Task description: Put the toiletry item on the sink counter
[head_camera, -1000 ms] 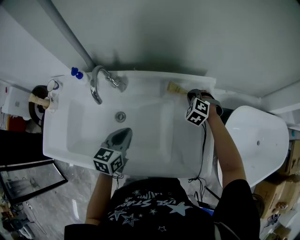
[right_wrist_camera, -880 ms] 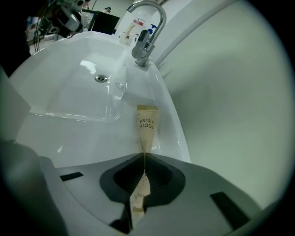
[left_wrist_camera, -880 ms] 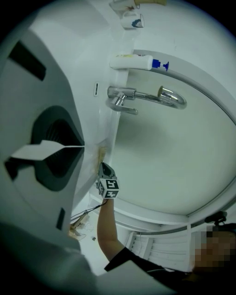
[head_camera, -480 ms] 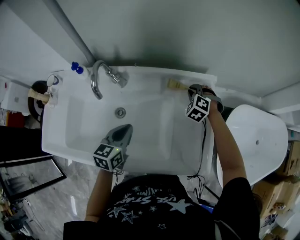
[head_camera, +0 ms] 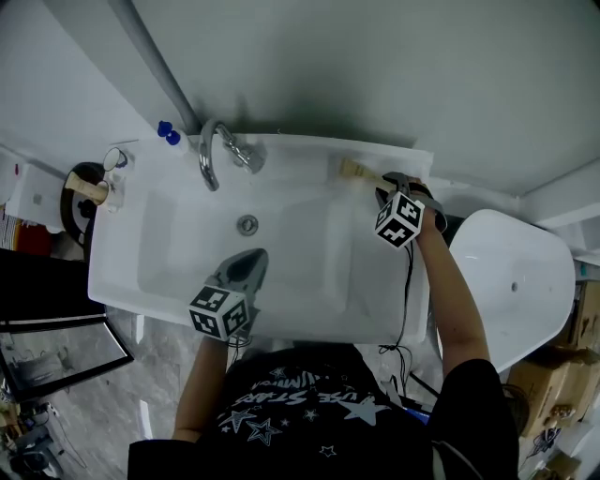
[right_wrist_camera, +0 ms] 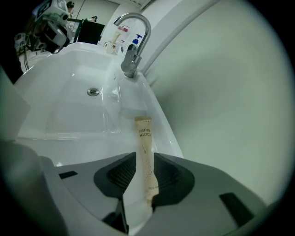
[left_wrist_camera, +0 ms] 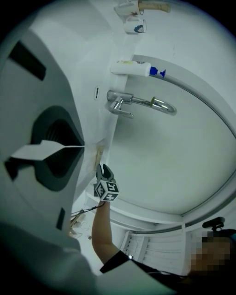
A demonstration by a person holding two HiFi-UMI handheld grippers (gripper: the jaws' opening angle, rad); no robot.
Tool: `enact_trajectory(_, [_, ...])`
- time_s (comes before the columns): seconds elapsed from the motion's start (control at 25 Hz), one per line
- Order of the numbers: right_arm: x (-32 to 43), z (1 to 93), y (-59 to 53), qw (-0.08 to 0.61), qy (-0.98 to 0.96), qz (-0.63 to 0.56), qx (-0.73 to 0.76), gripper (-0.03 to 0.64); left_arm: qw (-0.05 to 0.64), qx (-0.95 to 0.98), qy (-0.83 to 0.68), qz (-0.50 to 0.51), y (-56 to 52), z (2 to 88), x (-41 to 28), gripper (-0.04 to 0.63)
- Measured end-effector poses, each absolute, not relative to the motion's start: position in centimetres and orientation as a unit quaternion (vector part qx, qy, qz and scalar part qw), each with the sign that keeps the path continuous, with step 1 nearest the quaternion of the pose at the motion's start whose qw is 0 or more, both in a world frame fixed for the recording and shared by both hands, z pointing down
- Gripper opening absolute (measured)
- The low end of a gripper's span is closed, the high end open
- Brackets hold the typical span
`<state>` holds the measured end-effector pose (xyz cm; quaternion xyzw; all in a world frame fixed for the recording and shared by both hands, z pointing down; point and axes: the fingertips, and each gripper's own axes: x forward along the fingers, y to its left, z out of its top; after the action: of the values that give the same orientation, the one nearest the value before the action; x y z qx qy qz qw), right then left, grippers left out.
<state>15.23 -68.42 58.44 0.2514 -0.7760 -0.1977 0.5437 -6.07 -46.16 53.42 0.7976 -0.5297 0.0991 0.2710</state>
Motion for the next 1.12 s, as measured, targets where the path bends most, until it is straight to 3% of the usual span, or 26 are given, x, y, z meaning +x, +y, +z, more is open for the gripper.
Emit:
enact_trajectory(0.6, [12.8,54.0,-57.0,0.48,-0.803,-0.126,0.33,0.126,0.245,0.83,-0.492,0.093,-39.3,50.7,-8.2,0.02])
enact_trajectory(1.12, [9.1,51.7,-46.9,0.393,-0.817,-0.079,0.414,0.048,0.235,0.847,-0.472,0.074,-33.0,50.4,-11.1,0.02])
